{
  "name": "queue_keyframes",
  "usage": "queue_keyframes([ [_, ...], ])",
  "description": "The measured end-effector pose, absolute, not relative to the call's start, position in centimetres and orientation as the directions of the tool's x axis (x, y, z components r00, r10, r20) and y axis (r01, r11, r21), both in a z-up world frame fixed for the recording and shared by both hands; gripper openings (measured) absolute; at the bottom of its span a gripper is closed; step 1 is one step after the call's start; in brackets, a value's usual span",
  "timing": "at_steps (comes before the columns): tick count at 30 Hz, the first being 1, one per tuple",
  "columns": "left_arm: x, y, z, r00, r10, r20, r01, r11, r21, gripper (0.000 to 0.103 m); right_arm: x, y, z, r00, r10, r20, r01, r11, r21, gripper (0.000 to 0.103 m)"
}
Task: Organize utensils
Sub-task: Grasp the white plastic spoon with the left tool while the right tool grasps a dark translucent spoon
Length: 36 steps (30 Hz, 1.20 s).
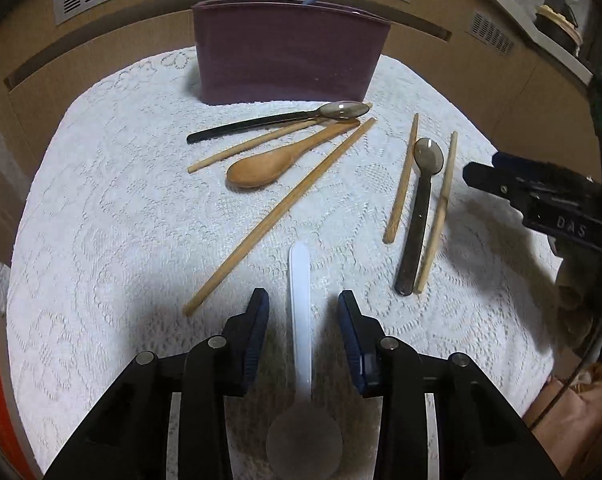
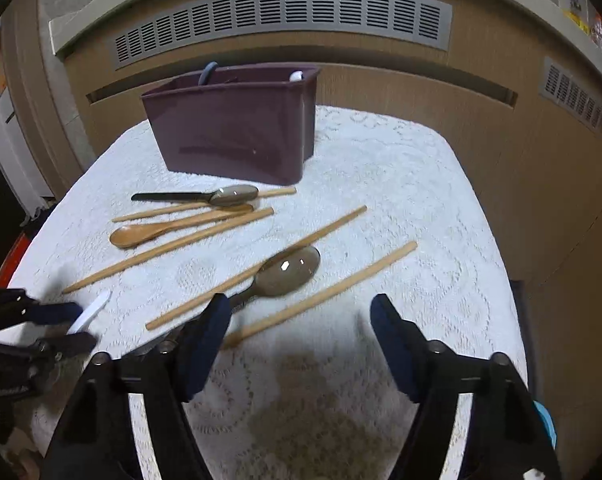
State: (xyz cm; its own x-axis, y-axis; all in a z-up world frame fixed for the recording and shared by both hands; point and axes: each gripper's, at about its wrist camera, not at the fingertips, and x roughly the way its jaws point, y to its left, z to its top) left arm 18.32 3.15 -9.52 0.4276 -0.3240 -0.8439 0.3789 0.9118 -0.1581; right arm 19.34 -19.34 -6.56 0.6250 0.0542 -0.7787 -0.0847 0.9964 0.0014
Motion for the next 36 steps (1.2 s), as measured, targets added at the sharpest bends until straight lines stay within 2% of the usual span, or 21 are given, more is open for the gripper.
queue_keyframes([
  [3, 18.5, 3.3, -9.6, 0.426, -0.329, -0.843, 0.367, 0.914, -0.172, 0.035, 19.1, -19.7, -6.5, 0.623, 0.048, -0.781, -0.077, 0.997, -0.001, 0.068],
  [5, 18.2, 3.3, -9.6, 0.432, -0.320, -0.843, 0.364, 0.917, -0.162, 0.028, 19.5, -19.3, -6.7, 0.618, 0.051, -0.784, -0.086, 0.996, -0.003, 0.068],
  [10, 18.1, 4.2, -9.7, 0.436, -0.335, -0.835, 0.329, 0.923, -0.199, 0.023, 22.1, -17.7, -8.0, 0.580, 0.042, -0.814, -0.087, 0.996, -0.011, 0.068],
  [14, 18.0, 4.5, -9.7, 0.435, -0.343, -0.832, 0.321, 0.923, -0.213, 0.020, 24.5, -16.6, -9.1, 0.551, -0.014, -0.835, -0.064, 0.996, -0.059, 0.068],
  [17, 17.9, 4.7, -9.7, 0.436, -0.350, -0.829, 0.319, 0.922, -0.221, 0.020, 25.1, -16.0, -9.5, 0.530, 0.005, -0.848, -0.078, 0.996, -0.042, 0.068],
  [19, 17.9, 4.7, -9.7, 0.439, -0.352, -0.827, 0.317, 0.922, -0.225, 0.020, 25.2, -15.3, -10.0, 0.504, 0.046, -0.863, -0.115, 0.993, -0.014, 0.062],
  [20, 17.9, 4.7, -9.7, 0.441, -0.353, -0.825, 0.315, 0.922, -0.226, 0.020, 24.8, -14.9, -10.0, 0.515, 0.044, -0.856, -0.132, 0.991, -0.028, 0.055],
  [21, 17.9, 4.7, -9.7, 0.441, -0.354, -0.825, 0.314, 0.922, -0.227, 0.020, 24.6, -14.5, -9.9, 0.521, 0.050, -0.852, -0.156, 0.987, -0.038, 0.040],
  [25, 17.9, 4.6, -9.7, 0.441, -0.353, -0.825, 0.311, 0.922, -0.228, 0.020, 23.3, -13.9, -9.1, 0.522, 0.113, -0.845, -0.224, 0.975, -0.008, 0.029],
  [26, 17.9, 4.6, -9.6, 0.439, -0.352, -0.827, 0.310, 0.923, -0.228, 0.020, 23.0, -14.0, -8.9, 0.527, 0.123, -0.841, -0.232, 0.973, -0.003, 0.011],
  [36, 17.9, 4.4, -9.5, 0.417, -0.324, -0.849, 0.314, 0.928, -0.200, 0.020, 20.7, -16.3, -7.0, 0.551, 0.154, -0.820, -0.245, 0.969, 0.017, 0.011],
])
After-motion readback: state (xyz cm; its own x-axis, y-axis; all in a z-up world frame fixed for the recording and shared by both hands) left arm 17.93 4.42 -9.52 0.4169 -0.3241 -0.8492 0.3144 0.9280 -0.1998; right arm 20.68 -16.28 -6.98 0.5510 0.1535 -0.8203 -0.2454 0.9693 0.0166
